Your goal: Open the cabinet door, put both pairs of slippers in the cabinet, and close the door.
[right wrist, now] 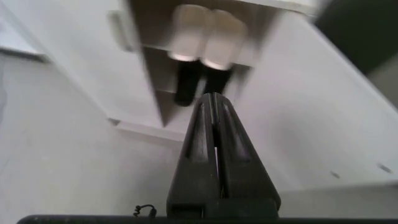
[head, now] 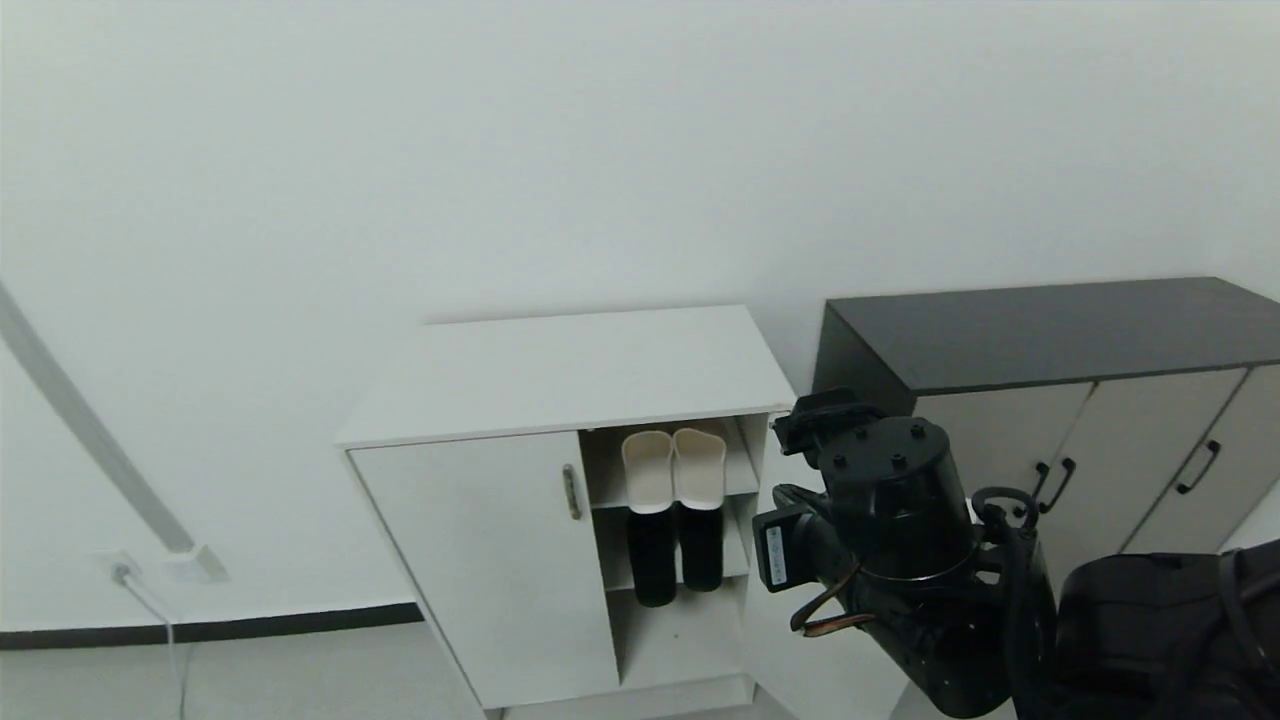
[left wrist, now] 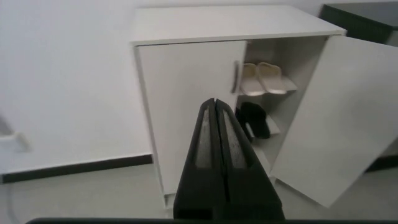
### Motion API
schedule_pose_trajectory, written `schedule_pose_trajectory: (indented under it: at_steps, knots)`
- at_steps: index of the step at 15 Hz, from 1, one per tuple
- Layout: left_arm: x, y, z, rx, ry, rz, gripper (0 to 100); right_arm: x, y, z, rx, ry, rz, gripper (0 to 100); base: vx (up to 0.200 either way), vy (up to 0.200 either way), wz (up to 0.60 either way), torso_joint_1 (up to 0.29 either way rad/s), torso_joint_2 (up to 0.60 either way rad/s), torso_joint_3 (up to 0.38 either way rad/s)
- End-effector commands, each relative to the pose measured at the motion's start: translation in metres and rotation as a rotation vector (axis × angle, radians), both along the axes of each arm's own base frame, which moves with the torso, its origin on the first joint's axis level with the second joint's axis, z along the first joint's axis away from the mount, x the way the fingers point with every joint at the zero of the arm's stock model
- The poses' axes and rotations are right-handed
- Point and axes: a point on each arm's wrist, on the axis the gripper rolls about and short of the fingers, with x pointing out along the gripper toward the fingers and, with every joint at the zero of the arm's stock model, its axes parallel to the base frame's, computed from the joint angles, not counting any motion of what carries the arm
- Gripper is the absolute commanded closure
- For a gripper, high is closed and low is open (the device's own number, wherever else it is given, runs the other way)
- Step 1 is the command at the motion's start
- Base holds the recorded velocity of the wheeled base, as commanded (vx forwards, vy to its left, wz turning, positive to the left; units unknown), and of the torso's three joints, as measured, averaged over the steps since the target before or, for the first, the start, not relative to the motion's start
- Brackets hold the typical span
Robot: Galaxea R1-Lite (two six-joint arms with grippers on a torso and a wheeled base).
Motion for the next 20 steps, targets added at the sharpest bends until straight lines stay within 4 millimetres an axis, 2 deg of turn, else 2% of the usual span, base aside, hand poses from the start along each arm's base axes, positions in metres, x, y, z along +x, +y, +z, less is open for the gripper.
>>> schedule_pose_trajectory:
  at_steps: [1,12,18,20]
  knots:
    - [0.0000,0.0000,0.0001,0.000,0.000,0.000,100,-0.0004,0.0007,-0.0004,-0.001,0.000,0.002,100,0.000,0.000,-0.60,0.012,0.00,0.002]
    - [-0.0001,0.0000,0.0000,0.001,-0.002,0.000,100,0.0005,-0.0007,-0.0008,-0.002,-0.012,0.001,100,0.000,0.000,0.00,0.000,0.00,0.000]
    - [0.0000,0.0000,0.0001,0.000,0.000,0.000,100,0.0005,-0.0007,-0.0008,-0.004,-0.012,0.002,100,-0.200,0.000,0.00,0.004,0.00,-0.002]
    - [-0.0001,0.0000,0.0000,0.000,-0.002,0.000,100,0.0005,-0.0007,-0.0008,-0.004,-0.012,0.002,100,0.000,0.000,0.00,0.000,0.00,0.000]
